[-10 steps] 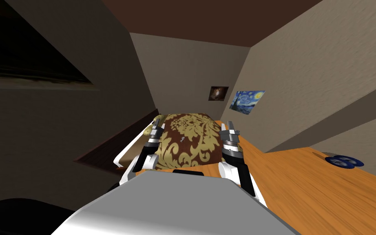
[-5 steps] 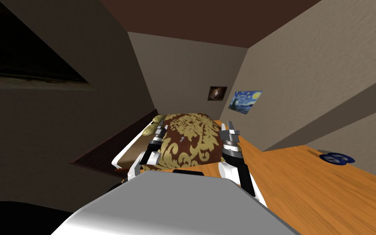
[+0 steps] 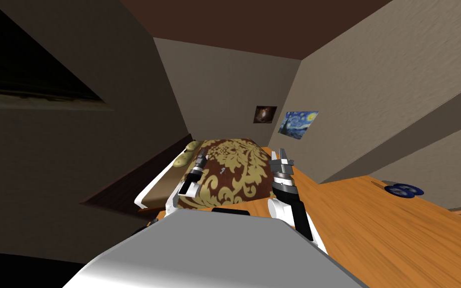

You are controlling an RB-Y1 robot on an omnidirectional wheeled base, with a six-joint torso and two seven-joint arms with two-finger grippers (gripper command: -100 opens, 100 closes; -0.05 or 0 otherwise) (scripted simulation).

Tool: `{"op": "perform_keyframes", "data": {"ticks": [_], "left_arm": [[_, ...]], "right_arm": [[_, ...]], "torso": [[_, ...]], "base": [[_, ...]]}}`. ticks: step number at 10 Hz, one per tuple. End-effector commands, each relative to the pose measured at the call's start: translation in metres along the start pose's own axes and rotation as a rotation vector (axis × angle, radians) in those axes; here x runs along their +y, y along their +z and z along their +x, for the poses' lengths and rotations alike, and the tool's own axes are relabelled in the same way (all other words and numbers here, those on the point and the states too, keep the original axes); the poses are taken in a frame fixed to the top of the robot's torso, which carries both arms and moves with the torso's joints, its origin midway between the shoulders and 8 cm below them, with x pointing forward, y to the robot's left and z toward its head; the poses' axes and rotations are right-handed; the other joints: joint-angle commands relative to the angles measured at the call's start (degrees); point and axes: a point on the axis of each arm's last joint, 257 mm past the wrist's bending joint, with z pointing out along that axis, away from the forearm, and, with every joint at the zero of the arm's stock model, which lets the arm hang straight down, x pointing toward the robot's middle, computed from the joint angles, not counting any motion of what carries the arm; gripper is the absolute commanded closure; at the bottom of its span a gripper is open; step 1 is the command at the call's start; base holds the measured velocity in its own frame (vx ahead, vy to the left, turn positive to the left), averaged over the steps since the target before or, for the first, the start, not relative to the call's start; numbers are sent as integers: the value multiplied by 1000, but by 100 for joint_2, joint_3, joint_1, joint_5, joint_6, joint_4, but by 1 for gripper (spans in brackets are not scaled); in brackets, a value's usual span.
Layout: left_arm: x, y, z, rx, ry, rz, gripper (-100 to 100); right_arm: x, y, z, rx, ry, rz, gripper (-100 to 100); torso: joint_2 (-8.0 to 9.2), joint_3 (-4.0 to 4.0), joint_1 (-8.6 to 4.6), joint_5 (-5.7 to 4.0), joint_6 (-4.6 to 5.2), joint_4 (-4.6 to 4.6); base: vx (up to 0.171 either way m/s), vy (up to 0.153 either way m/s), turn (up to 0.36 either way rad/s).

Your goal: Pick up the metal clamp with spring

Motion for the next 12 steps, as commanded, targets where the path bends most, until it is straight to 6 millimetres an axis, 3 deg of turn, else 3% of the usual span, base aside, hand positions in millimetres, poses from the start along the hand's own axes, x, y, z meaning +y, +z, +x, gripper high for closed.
{"op": "perform_keyframes", "data": {"ticks": [1,4,6,11,12], "left_arm": [[20,6,1,2,-4,-47,-100],[42,10,2,3,-8,-95,-100],[70,22,7,8,-17,-162,-100],[130,29,14,9,-32,-312,-100],[146,22,13,6,-31,-345,-100]], "right_arm": [[0,0,0,0,0,0,0],[0,0,0,0,0,0,0],[0,0,0,0,0,0,0],[0,0,0,0,0,0,0],[0,0,0,0,0,0,0]], "torso": [[0,0,0,0,0,0],[-1,0,-1,-1,0,0],[-3,-1,-2,-1,1,0],[-6,-3,-4,-1,1,-1],[-9,-5,-6,-2,0,-2]], "base": [[-2,0,-30],[0,-1,-21],[4,-3,-39],[12,-5,-27],[22,-9,-13]]}}
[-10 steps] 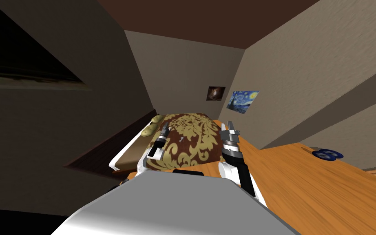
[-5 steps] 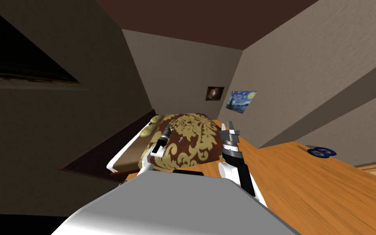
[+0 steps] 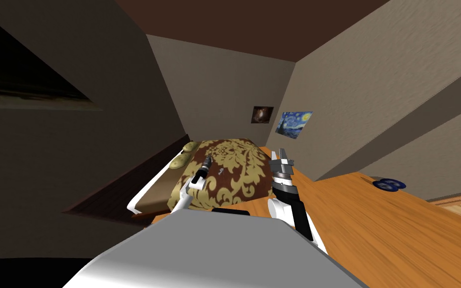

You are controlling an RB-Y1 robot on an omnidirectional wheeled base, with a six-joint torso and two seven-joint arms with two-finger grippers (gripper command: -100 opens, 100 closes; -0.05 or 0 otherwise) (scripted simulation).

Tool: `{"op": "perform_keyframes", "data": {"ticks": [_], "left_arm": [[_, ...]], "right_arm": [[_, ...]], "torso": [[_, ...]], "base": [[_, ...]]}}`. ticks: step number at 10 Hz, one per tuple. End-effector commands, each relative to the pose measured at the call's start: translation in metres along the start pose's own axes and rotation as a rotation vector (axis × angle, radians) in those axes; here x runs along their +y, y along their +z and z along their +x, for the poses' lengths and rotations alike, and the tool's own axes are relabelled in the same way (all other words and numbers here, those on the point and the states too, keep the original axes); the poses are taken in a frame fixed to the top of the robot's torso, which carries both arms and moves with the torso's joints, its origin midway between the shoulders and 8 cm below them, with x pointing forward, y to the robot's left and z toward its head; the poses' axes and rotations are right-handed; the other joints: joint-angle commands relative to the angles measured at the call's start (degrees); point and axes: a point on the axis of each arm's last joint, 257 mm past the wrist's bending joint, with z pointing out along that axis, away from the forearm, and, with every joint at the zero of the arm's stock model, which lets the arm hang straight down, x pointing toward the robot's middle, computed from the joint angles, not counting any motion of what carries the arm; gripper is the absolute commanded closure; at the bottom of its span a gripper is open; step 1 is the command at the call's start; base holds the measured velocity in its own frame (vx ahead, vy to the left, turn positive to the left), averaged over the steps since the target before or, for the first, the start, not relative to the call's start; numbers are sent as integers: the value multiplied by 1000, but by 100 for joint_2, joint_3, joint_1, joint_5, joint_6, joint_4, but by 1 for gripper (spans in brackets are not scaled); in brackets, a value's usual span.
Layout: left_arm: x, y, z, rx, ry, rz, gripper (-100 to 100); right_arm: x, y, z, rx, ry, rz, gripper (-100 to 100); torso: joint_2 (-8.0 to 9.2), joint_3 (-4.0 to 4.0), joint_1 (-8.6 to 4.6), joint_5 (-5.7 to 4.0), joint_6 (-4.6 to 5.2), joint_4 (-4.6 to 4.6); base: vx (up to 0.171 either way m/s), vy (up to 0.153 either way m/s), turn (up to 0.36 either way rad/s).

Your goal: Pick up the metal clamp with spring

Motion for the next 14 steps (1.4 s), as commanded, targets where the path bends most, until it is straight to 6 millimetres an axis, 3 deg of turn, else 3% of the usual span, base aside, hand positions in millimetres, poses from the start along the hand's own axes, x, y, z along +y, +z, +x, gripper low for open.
{"op": "perform_keyframes", "data": {"ticks": [1,5,9,14], "left_arm": [[20,7,4,1,-5,-61,-100],[62,16,7,0,-14,-181,-100],[97,15,8,-4,-17,-272,-100],[155,13,15,-5,-30,-460,-100]], "right_arm": [[0,0,0,0,0,0,0],[0,0,0,0,0,0,0],[0,0,0,0,0,0,0],[0,0,0,0,0,0,0]], "torso": [[0,0,0,0,0,0],[-2,-1,-1,-1,1,0],[-2,-1,-2,-1,1,1],[-10,-6,-2,-1,-1,-2]], "base": [[24,-9,-16],[27,-9,-18],[29,-9,-10],[52,-11,-14]]}}
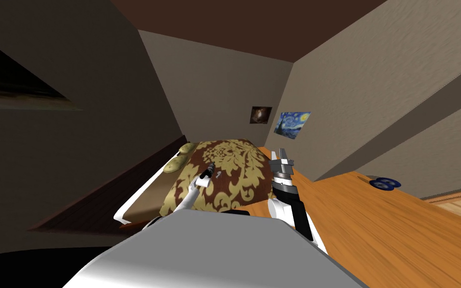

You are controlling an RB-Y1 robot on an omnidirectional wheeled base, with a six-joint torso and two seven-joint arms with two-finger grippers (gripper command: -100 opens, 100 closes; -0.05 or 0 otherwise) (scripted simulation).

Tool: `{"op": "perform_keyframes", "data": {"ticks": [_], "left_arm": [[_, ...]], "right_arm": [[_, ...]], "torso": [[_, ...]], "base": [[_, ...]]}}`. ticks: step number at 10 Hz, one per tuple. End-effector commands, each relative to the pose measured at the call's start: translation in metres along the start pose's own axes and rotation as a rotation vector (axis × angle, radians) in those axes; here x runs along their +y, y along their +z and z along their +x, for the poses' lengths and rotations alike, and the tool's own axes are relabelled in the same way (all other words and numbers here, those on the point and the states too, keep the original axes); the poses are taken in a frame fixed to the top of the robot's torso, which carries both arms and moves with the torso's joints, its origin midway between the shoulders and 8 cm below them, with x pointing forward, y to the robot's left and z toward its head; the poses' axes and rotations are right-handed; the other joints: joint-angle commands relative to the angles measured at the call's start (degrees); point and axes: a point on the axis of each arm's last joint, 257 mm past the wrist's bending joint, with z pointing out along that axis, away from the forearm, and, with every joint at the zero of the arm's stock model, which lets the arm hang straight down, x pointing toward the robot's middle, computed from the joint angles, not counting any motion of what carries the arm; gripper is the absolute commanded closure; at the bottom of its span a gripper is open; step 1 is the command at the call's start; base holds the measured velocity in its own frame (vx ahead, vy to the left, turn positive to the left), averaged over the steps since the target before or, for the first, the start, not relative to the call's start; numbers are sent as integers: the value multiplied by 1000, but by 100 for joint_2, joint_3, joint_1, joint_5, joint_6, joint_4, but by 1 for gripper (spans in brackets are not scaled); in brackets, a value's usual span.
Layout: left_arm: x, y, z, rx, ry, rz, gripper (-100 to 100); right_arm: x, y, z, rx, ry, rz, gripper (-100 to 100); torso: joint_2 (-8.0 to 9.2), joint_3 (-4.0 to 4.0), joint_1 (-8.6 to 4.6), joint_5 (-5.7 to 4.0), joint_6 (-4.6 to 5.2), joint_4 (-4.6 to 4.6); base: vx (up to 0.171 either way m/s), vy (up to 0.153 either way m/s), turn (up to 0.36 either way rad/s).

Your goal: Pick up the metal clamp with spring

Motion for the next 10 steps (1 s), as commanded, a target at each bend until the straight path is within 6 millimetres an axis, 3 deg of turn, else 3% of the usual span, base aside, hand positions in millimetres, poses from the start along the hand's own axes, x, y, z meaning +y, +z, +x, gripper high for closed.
{"op": "perform_keyframes", "data": {"ticks": [1,5,8,10], "left_arm": [[21,3,-3,-4,-2,-60,-100],[63,9,1,-5,-10,-200,-100],[79,10,3,-4,-14,-258,-100],[104,8,4,-7,-17,-337,-100]], "right_arm": [[0,0,0,0,0,0,0],[0,0,0,0,0,0,0],[0,0,0,0,0,0,0],[0,0,0,0,0,0,0]], "torso": [[0,0,0,0,0,0],[-7,-4,-2,-1,0,-1],[19,10,3,0,-1,3],[5,2,0,0,-1,0]], "base": [[47,-12,-11],[65,-15,-11],[20,-6,-5],[70,-12,-11]]}}
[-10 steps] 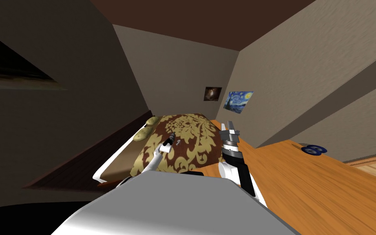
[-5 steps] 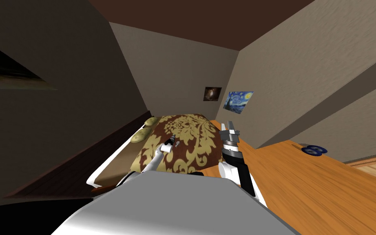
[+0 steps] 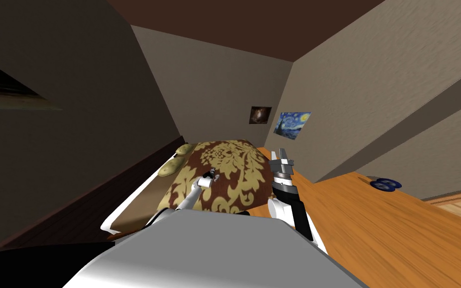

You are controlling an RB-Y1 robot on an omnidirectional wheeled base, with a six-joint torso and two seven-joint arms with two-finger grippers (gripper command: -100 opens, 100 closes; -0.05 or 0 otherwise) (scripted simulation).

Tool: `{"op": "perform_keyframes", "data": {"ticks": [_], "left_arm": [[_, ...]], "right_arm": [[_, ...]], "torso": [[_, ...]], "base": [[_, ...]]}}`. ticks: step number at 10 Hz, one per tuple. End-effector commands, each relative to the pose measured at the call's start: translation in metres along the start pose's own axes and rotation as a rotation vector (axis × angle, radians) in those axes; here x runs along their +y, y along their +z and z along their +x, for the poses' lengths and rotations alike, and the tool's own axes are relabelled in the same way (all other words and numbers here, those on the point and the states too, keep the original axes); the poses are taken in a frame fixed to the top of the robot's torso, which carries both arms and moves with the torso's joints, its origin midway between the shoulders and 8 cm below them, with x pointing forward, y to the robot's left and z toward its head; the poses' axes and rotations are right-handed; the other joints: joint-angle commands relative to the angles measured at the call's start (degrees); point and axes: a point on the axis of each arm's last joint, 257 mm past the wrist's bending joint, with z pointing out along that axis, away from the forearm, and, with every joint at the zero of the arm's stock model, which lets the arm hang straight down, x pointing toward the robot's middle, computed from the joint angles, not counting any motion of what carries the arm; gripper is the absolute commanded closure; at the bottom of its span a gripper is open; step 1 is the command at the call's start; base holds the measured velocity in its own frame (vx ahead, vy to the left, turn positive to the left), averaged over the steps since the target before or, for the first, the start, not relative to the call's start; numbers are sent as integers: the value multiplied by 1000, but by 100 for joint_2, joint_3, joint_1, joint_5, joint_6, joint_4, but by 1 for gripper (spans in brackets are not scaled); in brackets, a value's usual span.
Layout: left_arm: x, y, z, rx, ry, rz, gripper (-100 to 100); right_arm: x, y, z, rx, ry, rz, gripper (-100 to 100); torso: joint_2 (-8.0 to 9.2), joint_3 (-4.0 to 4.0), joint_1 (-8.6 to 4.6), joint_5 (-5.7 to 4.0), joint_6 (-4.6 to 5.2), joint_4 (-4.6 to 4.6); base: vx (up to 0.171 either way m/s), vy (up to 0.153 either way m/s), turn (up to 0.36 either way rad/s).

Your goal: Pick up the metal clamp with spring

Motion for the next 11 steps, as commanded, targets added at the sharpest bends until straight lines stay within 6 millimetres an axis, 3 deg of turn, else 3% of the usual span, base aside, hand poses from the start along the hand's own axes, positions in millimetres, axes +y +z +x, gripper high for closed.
{"op": "perform_keyframes", "data": {"ticks": [1,5,9,11], "left_arm": [[9,4,-2,-1,-1,-38,-100],[35,8,-3,-5,-4,-118,-100],[82,8,-5,-14,-8,-291,-100],[83,8,-5,-14,-8,-293,-100]], "right_arm": [[0,0,0,0,0,0,0],[0,0,0,0,0,0,0],[0,0,0,0,0,0,0],[0,0,0,0,0,0,0]], "torso": [[0,0,0,0,0,0],[7,3,1,0,-1,1],[-7,-5,2,0,-1,-2],[2,0,2,0,-1,-1]], "base": [[73,-10,-5],[41,-9,-4],[86,-11,-13],[42,-9,0]]}}
